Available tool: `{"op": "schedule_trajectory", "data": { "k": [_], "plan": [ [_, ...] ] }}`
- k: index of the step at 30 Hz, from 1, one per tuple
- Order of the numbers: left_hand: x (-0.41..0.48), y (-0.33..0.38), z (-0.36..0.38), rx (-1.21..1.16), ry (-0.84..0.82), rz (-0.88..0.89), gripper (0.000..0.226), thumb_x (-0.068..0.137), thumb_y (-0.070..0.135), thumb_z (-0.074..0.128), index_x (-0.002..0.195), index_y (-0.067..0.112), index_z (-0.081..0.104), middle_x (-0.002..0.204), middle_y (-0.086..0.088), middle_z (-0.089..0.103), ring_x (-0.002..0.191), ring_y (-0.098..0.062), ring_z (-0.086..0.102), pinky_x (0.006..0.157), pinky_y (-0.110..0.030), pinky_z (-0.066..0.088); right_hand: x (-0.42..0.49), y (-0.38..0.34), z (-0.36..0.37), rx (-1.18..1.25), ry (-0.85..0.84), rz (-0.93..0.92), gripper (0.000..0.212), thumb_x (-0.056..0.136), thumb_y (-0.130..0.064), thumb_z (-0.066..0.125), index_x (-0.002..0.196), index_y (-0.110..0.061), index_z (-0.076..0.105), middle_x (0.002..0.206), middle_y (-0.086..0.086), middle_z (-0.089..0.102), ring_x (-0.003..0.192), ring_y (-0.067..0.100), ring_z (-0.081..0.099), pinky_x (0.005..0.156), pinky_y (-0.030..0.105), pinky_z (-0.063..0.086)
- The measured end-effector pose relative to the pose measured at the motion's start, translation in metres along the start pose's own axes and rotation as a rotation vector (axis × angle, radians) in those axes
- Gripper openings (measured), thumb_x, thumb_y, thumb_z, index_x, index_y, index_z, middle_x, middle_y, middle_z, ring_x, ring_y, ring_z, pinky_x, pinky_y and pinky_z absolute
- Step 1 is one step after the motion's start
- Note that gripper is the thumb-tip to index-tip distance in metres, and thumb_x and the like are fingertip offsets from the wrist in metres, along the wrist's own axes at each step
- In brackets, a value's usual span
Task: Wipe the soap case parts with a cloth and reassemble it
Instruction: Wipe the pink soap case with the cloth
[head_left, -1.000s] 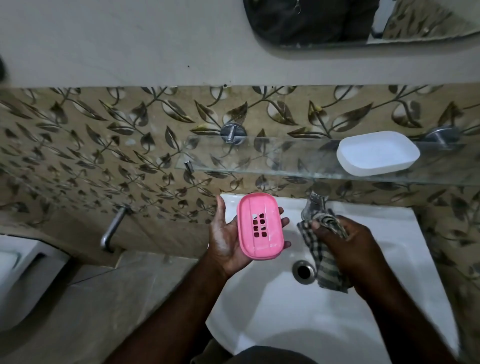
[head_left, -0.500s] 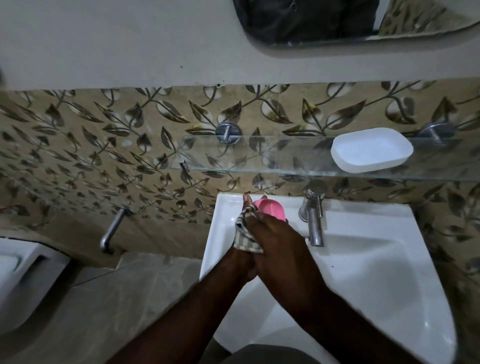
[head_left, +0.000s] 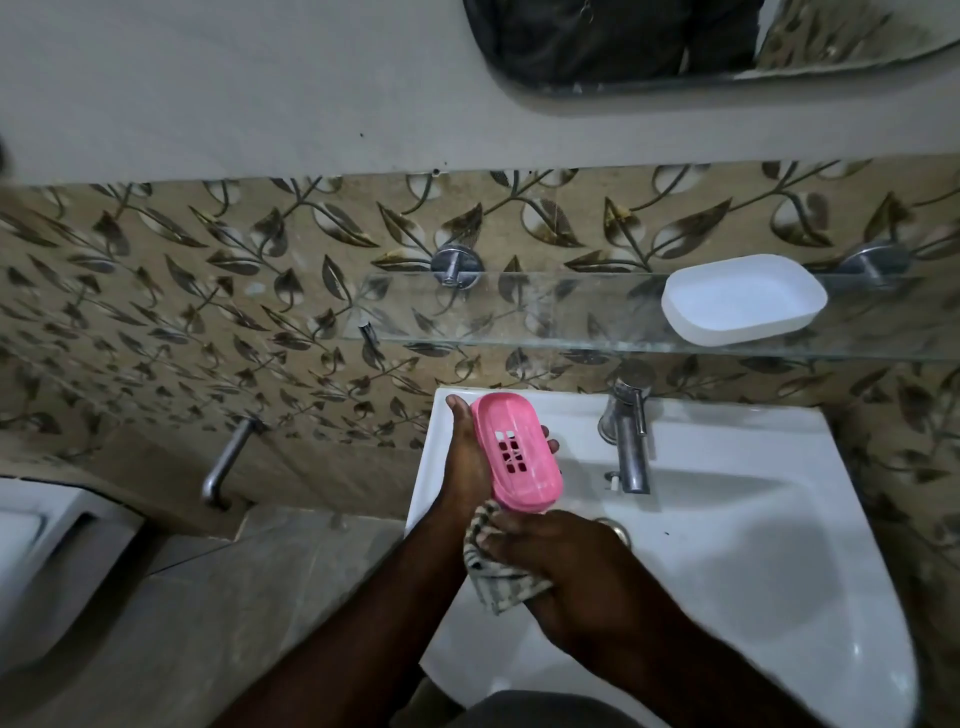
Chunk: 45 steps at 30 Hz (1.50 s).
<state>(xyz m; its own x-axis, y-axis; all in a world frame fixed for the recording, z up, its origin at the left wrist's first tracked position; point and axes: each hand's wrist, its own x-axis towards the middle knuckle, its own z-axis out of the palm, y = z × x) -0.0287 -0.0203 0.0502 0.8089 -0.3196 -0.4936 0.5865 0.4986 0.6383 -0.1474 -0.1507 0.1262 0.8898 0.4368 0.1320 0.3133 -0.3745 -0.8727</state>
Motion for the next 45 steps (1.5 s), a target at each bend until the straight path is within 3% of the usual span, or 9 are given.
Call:
{"op": "schedule_trajectory", "data": {
  "k": [3,6,12,17,21,24,31,39,45],
  "plan": [
    [-0.013,0.021,0.029,0.008,-0.015,0.046,0.096,0.046,0.075,0.073,0.109,0.003,0.069,0.093,-0.016,0.072,0.083,-0.031,0.071,0.075,-0.046,0.057,0.003,0.003,-0.014,0.447,0.072,0.244,0.014,0.091,-0.004,0.059,0.086,-0.007,0.072,0.063,0.019,0.054,0.05,0.024,0.05,0.048,0.033,0.041],
    [-0.015,0.012,0.024,-0.02,-0.002,0.019,0.111,0.042,0.072,0.077,0.12,-0.005,0.06,0.108,-0.024,0.068,0.094,-0.035,0.07,0.094,-0.048,0.045,0.013,0.007,-0.031,0.573,0.342,0.366,0.015,0.091,-0.006,0.063,0.096,-0.016,0.073,0.08,0.007,0.075,0.071,0.026,0.071,0.064,0.035,0.056],
    [-0.024,-0.014,0.034,0.213,-0.054,0.003,0.078,0.081,0.077,0.026,0.122,0.024,0.065,0.125,-0.011,0.066,0.115,-0.029,0.063,0.098,-0.049,0.049,0.04,0.006,-0.044,0.46,0.578,0.328,0.013,0.09,-0.01,0.065,0.094,-0.019,0.072,0.089,0.0,0.077,0.085,0.015,0.073,0.08,0.037,0.058],
    [-0.017,-0.018,0.025,0.285,-0.001,0.089,0.045,0.098,0.054,0.034,0.093,0.022,0.066,0.075,-0.001,0.073,0.074,-0.017,0.07,0.06,-0.025,0.054,0.039,-0.006,-0.02,0.186,0.443,0.231,0.03,0.08,-0.005,0.055,0.08,-0.033,0.066,0.07,-0.015,0.068,0.067,0.003,0.066,0.064,0.025,0.051],
    [-0.017,-0.003,0.019,0.133,-0.019,0.033,0.086,0.078,0.076,0.039,0.134,0.012,0.052,0.088,-0.009,0.073,0.077,-0.022,0.069,0.07,-0.034,0.059,0.022,0.0,-0.011,0.061,0.249,0.159,0.034,0.081,-0.003,0.056,0.092,-0.03,0.073,0.082,-0.014,0.071,0.078,0.001,0.067,0.071,0.019,0.05],
    [-0.015,-0.001,0.016,-0.001,-0.039,-0.022,0.107,0.073,0.085,0.034,0.139,0.002,0.047,0.101,-0.016,0.069,0.092,-0.029,0.066,0.097,-0.048,0.048,0.018,0.006,-0.019,0.329,0.206,0.273,0.015,0.09,-0.005,0.063,0.089,-0.016,0.073,0.079,0.008,0.074,0.071,0.019,0.07,0.062,0.039,0.056],
    [-0.028,0.006,0.014,-0.227,-0.208,-0.063,0.1,0.059,0.068,0.074,0.128,-0.003,0.058,0.125,-0.029,0.06,0.109,-0.044,0.063,0.086,-0.056,0.053,0.016,0.012,-0.039,1.083,0.407,0.445,0.03,0.088,-0.017,0.058,0.113,-0.002,0.064,0.101,0.024,0.072,0.085,0.034,0.071,0.07,0.042,0.061],
    [-0.027,-0.003,0.018,-0.223,-0.229,-0.065,0.09,0.082,0.075,0.034,0.127,0.001,0.061,0.131,-0.026,0.058,0.118,-0.04,0.058,0.096,-0.053,0.049,0.034,0.024,-0.038,0.69,0.398,0.419,0.02,0.085,0.0,0.068,0.103,-0.008,0.071,0.095,0.014,0.076,0.089,0.034,0.072,0.082,0.053,0.057],
    [-0.034,-0.003,0.029,-0.114,-0.178,0.01,0.068,0.09,0.061,0.036,0.123,0.009,0.066,0.125,-0.018,0.064,0.116,-0.032,0.06,0.105,-0.048,0.043,0.065,0.017,-0.031,0.241,0.485,0.309,0.012,0.08,-0.015,0.072,0.092,-0.012,0.073,0.082,0.002,0.076,0.076,0.018,0.072,0.073,0.041,0.058]
  ]
}}
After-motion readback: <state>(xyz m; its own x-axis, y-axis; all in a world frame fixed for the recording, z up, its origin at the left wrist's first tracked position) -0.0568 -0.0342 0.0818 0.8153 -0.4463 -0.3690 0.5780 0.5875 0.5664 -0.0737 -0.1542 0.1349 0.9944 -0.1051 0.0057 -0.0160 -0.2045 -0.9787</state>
